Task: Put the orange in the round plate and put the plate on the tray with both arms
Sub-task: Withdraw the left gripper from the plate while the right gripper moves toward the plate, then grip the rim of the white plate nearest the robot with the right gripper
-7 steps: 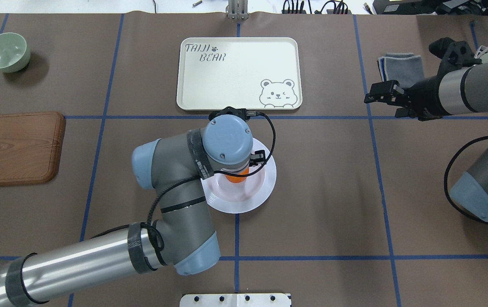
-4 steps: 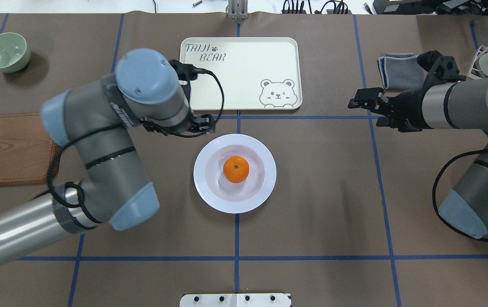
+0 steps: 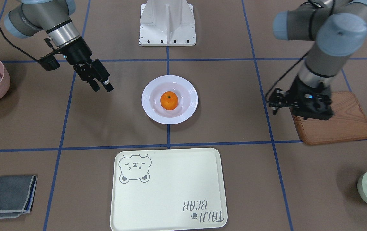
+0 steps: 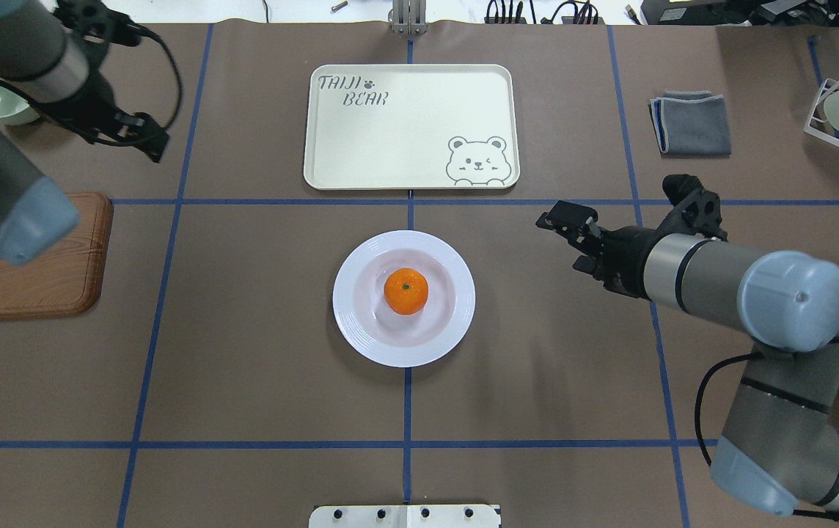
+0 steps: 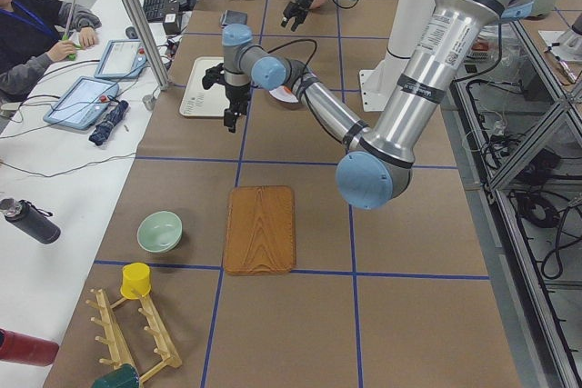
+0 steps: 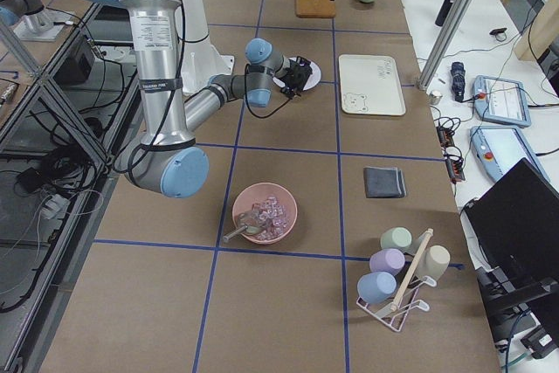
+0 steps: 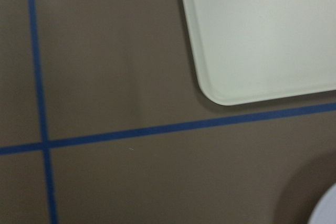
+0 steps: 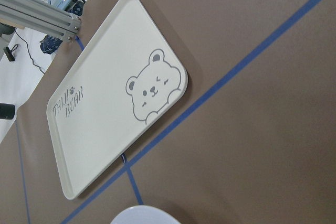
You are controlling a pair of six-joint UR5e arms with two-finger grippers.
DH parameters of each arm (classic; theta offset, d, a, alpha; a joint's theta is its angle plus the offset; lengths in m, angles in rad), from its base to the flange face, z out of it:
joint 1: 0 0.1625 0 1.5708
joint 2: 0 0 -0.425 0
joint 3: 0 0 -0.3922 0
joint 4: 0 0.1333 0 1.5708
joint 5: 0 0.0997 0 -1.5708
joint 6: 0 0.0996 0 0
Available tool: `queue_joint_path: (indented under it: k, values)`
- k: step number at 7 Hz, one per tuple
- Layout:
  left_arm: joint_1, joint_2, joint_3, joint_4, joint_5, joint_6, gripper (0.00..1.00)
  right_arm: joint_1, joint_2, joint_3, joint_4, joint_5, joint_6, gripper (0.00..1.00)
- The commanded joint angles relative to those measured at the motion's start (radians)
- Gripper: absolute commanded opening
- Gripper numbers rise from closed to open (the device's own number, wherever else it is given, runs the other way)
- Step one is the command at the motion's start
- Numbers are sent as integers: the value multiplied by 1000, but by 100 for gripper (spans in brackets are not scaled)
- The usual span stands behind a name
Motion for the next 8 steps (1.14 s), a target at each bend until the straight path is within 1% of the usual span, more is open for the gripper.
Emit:
queue_joint_path:
  k: [1, 2, 3, 4, 5, 6, 7, 8]
  values:
    - [-207, 144, 55, -14, -41, 381, 98, -153, -1, 13, 1, -153, 72, 100]
    - [-317, 176, 113, -12, -71, 414, 98, -215, 1, 1, 1, -220, 85, 100]
    - [-411, 184, 200, -21, -190, 483, 98, -294, 7, -19, 1, -320, 127, 100]
    - [-497, 218, 273, -20, -211, 660, 98, -332, 28, -33, 1, -356, 150, 98]
    - [-534, 227, 302, -20, -211, 704, 98, -340, 92, -79, -1, -377, 216, 96]
    - [-551, 241, 301, -20, -213, 704, 98, -346, 148, -141, 1, -381, 258, 95]
    - [-553, 250, 300, -23, -213, 704, 98, -350, 157, -145, -4, -381, 269, 84]
    - [-553, 252, 298, -23, -213, 704, 98, -361, 160, -163, -10, -382, 269, 79]
